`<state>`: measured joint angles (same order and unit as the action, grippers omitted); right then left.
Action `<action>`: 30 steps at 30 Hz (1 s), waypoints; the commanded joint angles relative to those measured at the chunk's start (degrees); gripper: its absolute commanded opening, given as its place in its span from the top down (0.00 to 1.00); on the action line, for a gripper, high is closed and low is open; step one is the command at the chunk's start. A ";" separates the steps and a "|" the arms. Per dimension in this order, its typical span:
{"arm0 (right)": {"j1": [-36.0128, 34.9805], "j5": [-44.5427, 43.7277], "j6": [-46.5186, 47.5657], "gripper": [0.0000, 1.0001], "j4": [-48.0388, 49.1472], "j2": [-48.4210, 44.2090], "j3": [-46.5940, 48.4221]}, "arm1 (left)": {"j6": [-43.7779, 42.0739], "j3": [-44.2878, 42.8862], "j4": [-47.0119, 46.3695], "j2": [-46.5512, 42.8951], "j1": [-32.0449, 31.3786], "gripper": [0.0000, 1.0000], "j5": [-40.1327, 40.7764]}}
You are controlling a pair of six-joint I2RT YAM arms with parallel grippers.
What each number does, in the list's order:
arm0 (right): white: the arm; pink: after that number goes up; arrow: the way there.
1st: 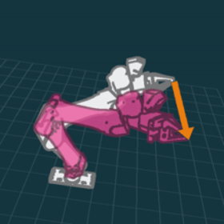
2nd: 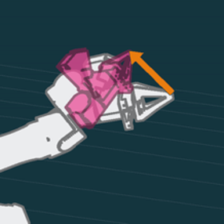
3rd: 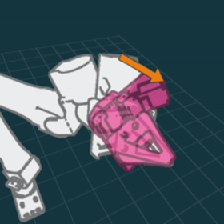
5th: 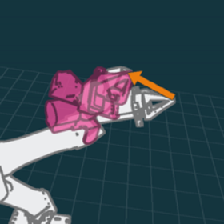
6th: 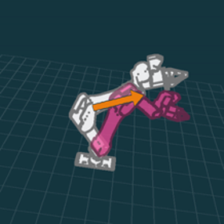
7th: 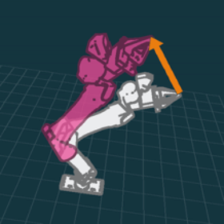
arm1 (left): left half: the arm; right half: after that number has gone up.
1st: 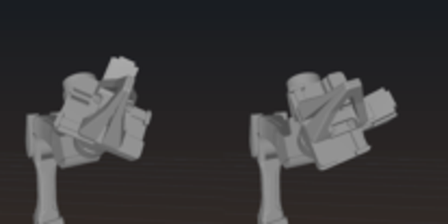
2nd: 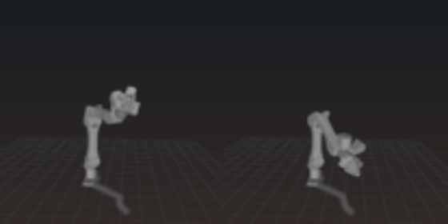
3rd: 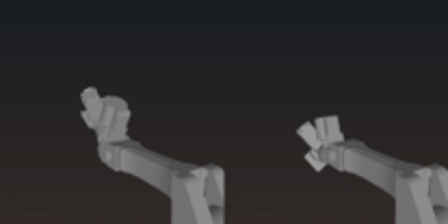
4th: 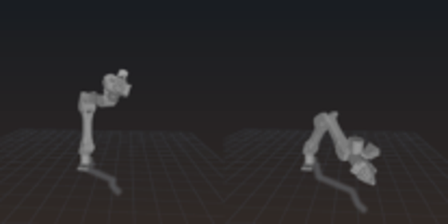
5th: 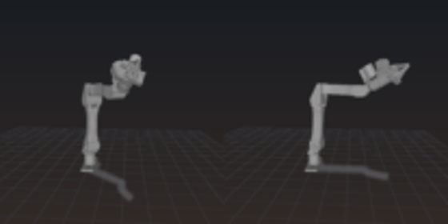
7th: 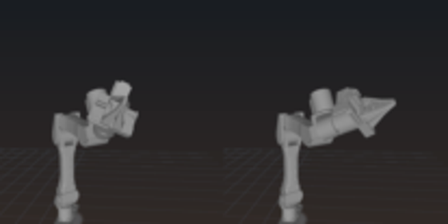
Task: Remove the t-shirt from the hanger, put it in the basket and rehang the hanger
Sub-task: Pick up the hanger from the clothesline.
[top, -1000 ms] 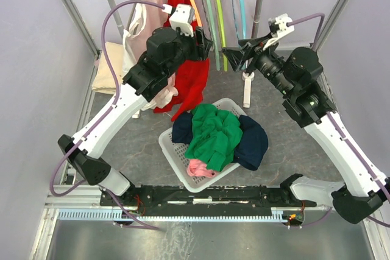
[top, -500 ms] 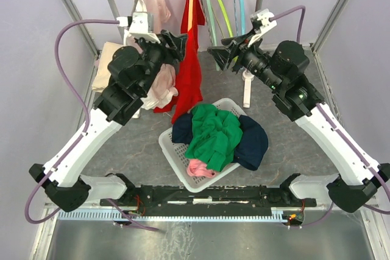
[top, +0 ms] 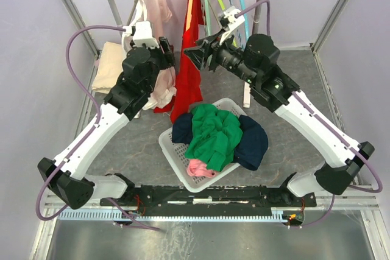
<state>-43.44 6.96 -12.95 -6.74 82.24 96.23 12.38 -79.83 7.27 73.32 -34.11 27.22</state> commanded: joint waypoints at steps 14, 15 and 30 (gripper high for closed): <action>-2.96 -15.95 0.83 0.40 -4.07 7.57 11.03 | 1.47 3.05 -3.08 -0.21 2.89 0.33 -7.71; -3.01 -16.49 0.82 0.40 -4.07 7.67 11.15 | 1.64 3.24 -3.12 -0.13 2.89 0.33 -8.36; -3.14 -20.82 1.40 0.44 -7.45 15.56 20.06 | 2.64 4.84 -4.49 1.42 2.88 0.33 -12.23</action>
<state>-46.15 -11.73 -11.92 -14.31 95.94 112.09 12.75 -75.11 5.96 74.48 -31.35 16.47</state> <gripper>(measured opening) 0.568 0.670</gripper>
